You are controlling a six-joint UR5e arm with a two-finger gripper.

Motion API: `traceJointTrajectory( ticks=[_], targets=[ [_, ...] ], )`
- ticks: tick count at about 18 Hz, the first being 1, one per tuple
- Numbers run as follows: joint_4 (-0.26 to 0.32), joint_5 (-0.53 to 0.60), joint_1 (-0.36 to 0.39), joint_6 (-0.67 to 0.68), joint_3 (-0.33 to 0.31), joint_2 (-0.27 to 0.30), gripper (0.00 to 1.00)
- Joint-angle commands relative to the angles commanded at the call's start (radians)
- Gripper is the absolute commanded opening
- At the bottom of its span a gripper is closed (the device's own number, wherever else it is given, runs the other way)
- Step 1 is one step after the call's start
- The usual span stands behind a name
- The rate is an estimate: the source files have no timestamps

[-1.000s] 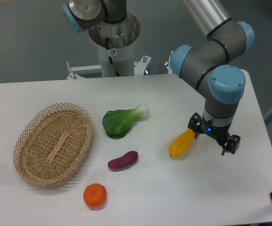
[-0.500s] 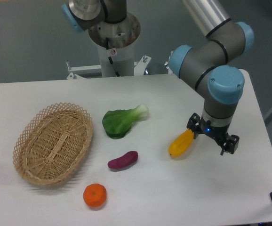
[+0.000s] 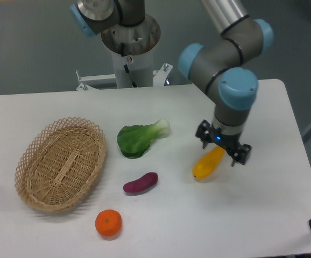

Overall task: Pick up the green vegetable from the table
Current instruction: 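Move the open gripper over to the green bok choy, then lower the gripper and close it on the bok choy leaves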

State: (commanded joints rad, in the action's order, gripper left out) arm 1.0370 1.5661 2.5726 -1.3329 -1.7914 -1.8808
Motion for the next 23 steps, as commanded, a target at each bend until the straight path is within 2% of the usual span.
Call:
traceJointTrajectory(
  ticks=[8,12,17,20,21,23],
  targets=[
    [0.0,-0.014,-0.068,-0.008,-0.195,0.074,1.0],
    [0.0,-0.017,-0.072,-0.014,-0.281,0.103,1.0],
    [-0.006,-0.024,-0.097,-0.005,-0.296,0.101,1.0],
    [-0.055,-0.025,-0.109,-0.002,-0.299,0.089,1.0],
    [-0.067,-0.024,-0.109,0.006,-0.301,0.086,0.96],
    [-0.069,-0.024,-0.109,0.009,-0.299,0.084,0.81]
  ],
)
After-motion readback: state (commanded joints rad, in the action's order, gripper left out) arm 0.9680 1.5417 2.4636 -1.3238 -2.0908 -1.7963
